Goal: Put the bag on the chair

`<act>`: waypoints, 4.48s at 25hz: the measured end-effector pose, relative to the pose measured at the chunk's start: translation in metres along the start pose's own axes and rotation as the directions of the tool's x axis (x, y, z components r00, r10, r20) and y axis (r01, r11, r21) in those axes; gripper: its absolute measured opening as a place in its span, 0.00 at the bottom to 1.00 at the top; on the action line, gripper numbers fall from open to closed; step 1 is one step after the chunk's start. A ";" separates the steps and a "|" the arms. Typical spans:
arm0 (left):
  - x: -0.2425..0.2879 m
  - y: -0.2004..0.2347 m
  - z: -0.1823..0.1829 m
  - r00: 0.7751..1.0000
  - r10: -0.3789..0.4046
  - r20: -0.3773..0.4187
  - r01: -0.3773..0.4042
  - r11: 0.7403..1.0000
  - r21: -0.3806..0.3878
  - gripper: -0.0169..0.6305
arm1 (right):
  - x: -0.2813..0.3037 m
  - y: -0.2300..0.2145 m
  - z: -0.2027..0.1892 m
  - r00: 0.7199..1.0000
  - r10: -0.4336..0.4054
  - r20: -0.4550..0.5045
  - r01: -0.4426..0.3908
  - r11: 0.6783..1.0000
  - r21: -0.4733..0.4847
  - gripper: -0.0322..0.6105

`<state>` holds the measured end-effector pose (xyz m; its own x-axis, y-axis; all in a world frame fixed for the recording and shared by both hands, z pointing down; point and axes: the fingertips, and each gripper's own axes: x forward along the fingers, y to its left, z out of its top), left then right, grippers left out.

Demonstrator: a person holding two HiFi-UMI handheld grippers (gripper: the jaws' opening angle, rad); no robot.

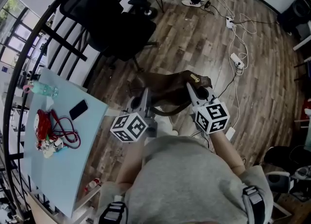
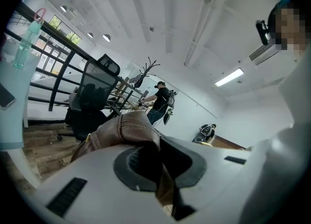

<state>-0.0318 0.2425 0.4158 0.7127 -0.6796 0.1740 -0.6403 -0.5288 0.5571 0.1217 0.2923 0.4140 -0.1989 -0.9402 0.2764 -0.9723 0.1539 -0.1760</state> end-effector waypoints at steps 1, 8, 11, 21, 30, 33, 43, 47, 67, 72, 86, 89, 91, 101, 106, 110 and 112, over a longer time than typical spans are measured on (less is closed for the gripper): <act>0.006 0.004 0.003 1.000 0.000 0.001 0.000 1.000 -0.003 0.06 | 0.007 -0.002 0.002 1.000 -0.001 -0.001 0.001 1.000 -0.003 0.08; 0.050 0.038 0.031 1.000 0.004 0.008 -0.004 1.000 -0.019 0.06 | 0.066 -0.015 0.019 1.000 0.001 -0.019 -0.001 1.000 -0.001 0.08; 0.068 0.053 0.046 1.000 0.007 0.014 -0.007 1.000 -0.021 0.06 | 0.094 -0.018 0.029 1.000 0.001 -0.021 -0.002 1.000 -0.010 0.08; 0.117 0.107 0.104 0.999 0.027 0.028 -0.026 0.999 -0.034 0.06 | 0.184 -0.016 0.067 0.999 0.024 -0.027 -0.024 1.000 -0.013 0.08; 0.149 0.161 0.148 0.998 0.041 0.048 -0.039 0.998 -0.040 0.06 | 0.259 -0.006 0.087 0.998 0.046 -0.031 -0.047 0.999 -0.010 0.08; 0.156 0.174 0.157 0.998 0.038 0.052 -0.036 0.999 -0.039 0.06 | 0.277 -0.004 0.089 0.998 0.048 -0.033 -0.048 0.999 -0.010 0.08; 0.172 0.203 0.165 0.997 0.070 0.046 -0.067 0.996 -0.062 0.06 | 0.314 -0.003 0.087 0.994 0.084 -0.074 -0.084 0.996 0.013 0.08; 0.180 0.221 0.167 0.994 0.093 0.050 -0.089 0.993 -0.081 0.06 | 0.337 -0.003 0.084 0.990 0.108 -0.089 -0.108 0.994 0.003 0.08; 0.325 0.324 0.195 0.961 0.272 0.042 -0.262 0.951 -0.163 0.06 | 0.532 -0.074 0.094 0.941 0.264 -0.213 -0.264 0.964 0.031 0.08; 0.359 0.355 0.203 0.943 0.330 0.051 -0.316 0.930 -0.189 0.06 | 0.591 -0.087 0.095 0.919 0.306 -0.249 -0.311 0.950 0.022 0.08; 0.415 0.486 0.180 0.859 0.512 0.001 -0.499 0.837 -0.224 0.06 | 0.734 -0.084 0.029 0.863 0.353 -0.361 -0.380 0.925 -0.004 0.08; 0.428 0.514 0.165 0.842 0.538 -0.028 -0.530 0.817 -0.228 0.06 | 0.761 -0.087 0.007 0.855 0.348 -0.385 -0.380 0.925 -0.009 0.08; 0.435 0.532 0.157 0.832 0.553 -0.047 -0.548 0.804 -0.232 0.06 | 0.778 -0.088 -0.007 0.848 0.347 -0.400 -0.382 0.924 -0.010 0.08; 0.470 0.596 0.128 0.782 0.610 -0.129 -0.623 0.760 -0.182 0.06 | 0.847 -0.098 -0.063 0.821 0.319 -0.473 -0.373 0.928 -0.021 0.08; 0.473 0.615 0.105 0.750 0.630 -0.203 -0.659 0.736 -0.155 0.06 | 0.858 -0.098 -0.087 0.805 0.294 -0.516 -0.363 0.931 -0.036 0.08; 0.476 0.622 0.093 0.741 0.634 -0.222 -0.669 0.726 -0.159 0.06 | 0.860 -0.102 -0.099 0.796 0.295 -0.529 -0.365 0.930 -0.030 0.08; 0.477 0.624 0.090 0.736 0.635 -0.235 -0.674 0.718 -0.172 0.06 | 0.860 -0.103 -0.105 0.786 0.299 -0.542 -0.367 0.930 -0.018 0.08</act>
<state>-0.1170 -0.4571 0.7734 0.1854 -0.7167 0.6723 -0.8909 0.1661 0.4228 0.0384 -0.5005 0.7688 -0.5136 -0.5282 0.6761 -0.8337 0.4935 -0.2478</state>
